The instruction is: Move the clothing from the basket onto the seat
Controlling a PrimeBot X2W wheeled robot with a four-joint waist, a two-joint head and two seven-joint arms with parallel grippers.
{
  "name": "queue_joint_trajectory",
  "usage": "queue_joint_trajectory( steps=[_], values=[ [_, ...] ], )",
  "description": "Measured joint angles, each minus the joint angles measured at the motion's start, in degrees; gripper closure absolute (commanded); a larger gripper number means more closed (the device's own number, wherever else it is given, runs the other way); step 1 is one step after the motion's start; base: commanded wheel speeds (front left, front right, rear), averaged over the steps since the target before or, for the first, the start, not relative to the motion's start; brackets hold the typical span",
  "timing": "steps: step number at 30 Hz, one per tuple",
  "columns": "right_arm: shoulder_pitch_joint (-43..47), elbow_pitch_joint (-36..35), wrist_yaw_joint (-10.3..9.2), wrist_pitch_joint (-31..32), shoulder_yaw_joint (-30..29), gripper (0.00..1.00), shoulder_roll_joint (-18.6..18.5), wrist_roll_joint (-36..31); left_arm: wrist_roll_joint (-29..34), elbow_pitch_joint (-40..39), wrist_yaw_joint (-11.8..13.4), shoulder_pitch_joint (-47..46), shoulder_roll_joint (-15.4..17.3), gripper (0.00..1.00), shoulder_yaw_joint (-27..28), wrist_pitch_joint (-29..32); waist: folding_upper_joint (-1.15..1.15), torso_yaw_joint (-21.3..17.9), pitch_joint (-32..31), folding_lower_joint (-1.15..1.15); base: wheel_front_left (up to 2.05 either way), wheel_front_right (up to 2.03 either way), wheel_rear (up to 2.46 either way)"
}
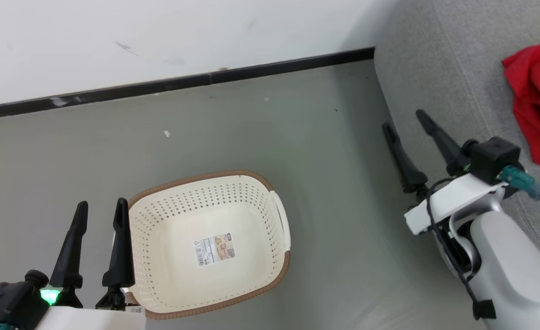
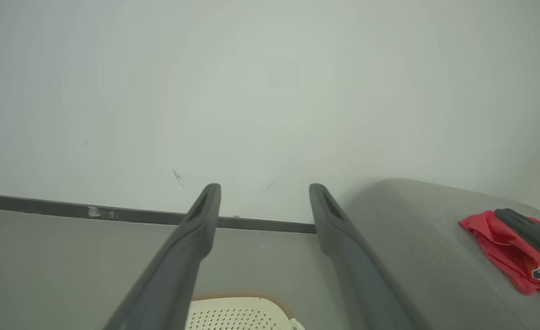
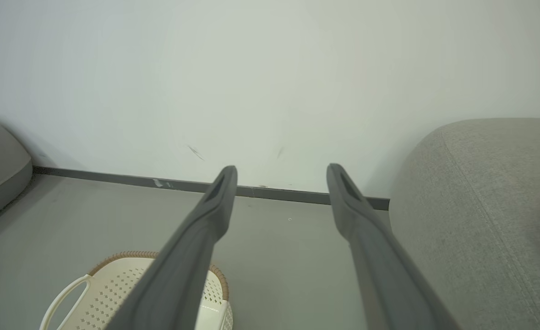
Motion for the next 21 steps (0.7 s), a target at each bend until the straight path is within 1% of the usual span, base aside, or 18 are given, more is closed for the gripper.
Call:
queue_joint_trajectory(
  steps=[3, 7, 14, 18, 21],
  values=[
    [1.53, 0.46, 0.00, 0.00, 0.81, 0.00, 0.76, -0.26, -1.03, 2.20, -0.04, 0.54, -0.46, 0.00, 0.78, -0.15, 0.00, 1.52, -1.26, 0.00, 0.00, 0.00, 0.00],
    [3.37, 0.96, 0.01, 0.00, 0.44, 0.00, 1.90, -0.30, -1.55, 4.82, -0.13, 1.40, -0.86, 0.00, 1.64, -0.85, 0.00, 3.43, -3.02, 0.00, 0.00, 0.00, 0.00],
    [8.56, 2.34, 0.00, 0.00, 0.24, 0.00, 2.46, -1.07, -2.09, 8.35, -1.68, 2.08, -1.25, 0.00, 1.36, -1.10, 0.00, 6.45, -6.20, 0.00, 0.00, 0.00, 0.00],
    [10.95, 2.42, 0.00, 0.00, -1.04, 0.00, 3.37, -1.09, -2.11, 9.56, -3.64, 2.08, -1.26, 0.00, 0.26, -1.27, 0.00, 7.94, -8.05, 0.00, 0.00, 0.00, 0.00],
    [12.70, 2.41, 0.00, 0.00, -2.19, 0.00, 3.74, -1.18, -2.11, 10.67, -4.49, 2.08, -1.22, 0.00, -0.59, -1.29, 0.00, 8.90, -9.40, 0.00, 0.00, 0.00, 0.00]
  ],
)
